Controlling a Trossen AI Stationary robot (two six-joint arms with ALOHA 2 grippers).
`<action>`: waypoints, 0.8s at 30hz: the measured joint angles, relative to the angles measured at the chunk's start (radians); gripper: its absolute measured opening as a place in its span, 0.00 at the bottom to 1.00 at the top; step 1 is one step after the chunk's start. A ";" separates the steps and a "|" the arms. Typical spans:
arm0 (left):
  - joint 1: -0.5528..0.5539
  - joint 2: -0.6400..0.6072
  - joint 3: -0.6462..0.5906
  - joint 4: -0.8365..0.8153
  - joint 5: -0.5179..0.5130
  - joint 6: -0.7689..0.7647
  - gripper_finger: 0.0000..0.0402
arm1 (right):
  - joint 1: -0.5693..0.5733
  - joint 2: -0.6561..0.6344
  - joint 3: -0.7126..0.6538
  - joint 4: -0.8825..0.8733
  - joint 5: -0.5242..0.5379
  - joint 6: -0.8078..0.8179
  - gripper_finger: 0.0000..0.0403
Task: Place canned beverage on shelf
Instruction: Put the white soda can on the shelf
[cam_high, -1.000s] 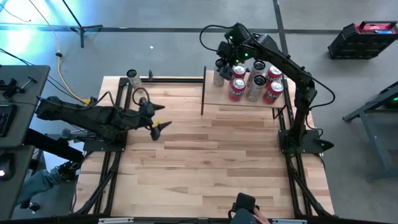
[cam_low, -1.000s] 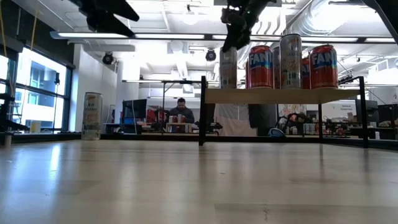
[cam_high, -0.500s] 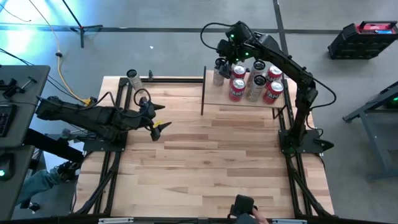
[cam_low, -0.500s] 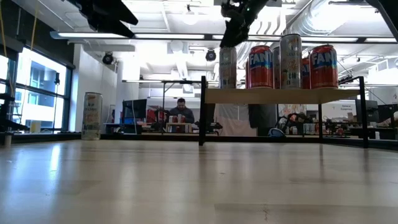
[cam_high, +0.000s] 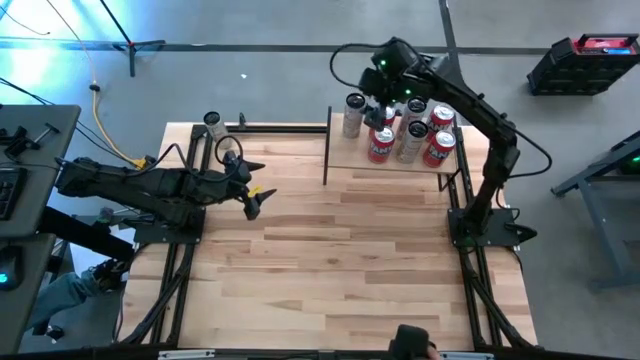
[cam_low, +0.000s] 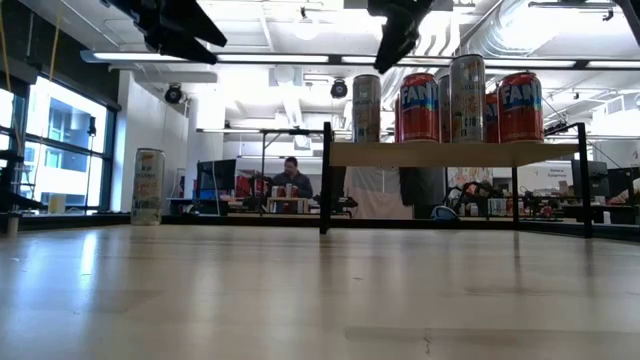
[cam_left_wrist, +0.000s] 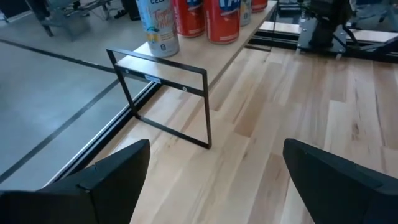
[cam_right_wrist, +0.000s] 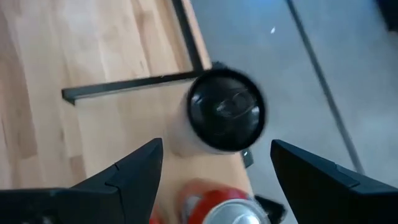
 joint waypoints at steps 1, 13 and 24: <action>0.000 0.000 0.000 0.002 0.001 0.000 0.90 | 0.001 0.007 0.000 -0.012 0.000 0.004 0.70; 0.000 0.000 0.000 0.005 0.003 0.000 0.90 | -0.002 0.028 0.000 -0.019 0.134 0.017 0.70; 0.000 0.000 0.000 0.004 0.005 -0.009 0.90 | -0.002 0.028 0.000 0.018 0.174 0.016 0.70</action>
